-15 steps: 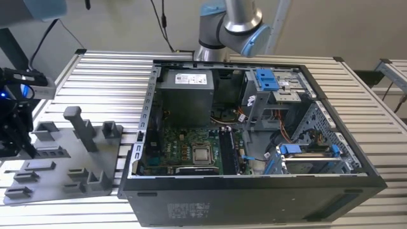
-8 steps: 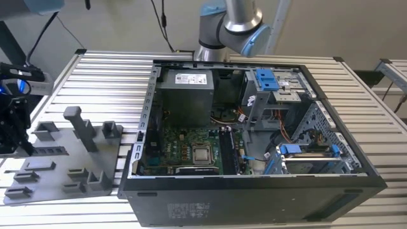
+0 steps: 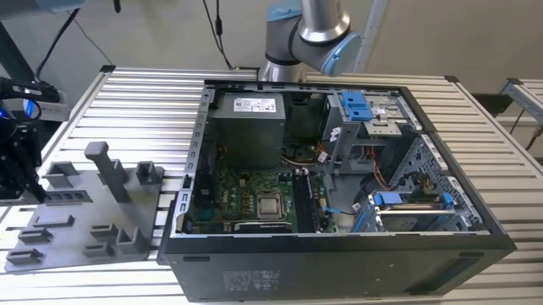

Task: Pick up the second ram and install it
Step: 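Pick up the second ram and move it above second insertion slot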

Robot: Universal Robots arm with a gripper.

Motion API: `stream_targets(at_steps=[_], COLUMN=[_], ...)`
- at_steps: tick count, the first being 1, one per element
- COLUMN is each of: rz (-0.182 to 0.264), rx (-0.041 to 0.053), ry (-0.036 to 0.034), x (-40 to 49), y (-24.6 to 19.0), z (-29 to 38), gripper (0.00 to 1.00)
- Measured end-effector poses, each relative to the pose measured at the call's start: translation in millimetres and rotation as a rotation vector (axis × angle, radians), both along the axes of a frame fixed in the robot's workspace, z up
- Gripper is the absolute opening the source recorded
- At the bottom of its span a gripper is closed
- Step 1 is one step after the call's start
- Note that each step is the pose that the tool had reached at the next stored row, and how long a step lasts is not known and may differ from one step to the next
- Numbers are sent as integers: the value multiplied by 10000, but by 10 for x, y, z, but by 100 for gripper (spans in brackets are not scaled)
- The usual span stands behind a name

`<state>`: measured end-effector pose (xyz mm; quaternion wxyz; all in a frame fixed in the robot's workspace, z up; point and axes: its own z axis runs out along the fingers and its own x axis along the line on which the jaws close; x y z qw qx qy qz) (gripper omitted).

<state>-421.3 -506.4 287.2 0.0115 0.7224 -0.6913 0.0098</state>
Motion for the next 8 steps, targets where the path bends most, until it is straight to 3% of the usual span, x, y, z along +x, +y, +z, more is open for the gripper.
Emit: stream_targets(at_steps=[8], rz=[1], rx=[-1], ry=[-58], x=[0], y=[71], z=[80], gripper=[14])
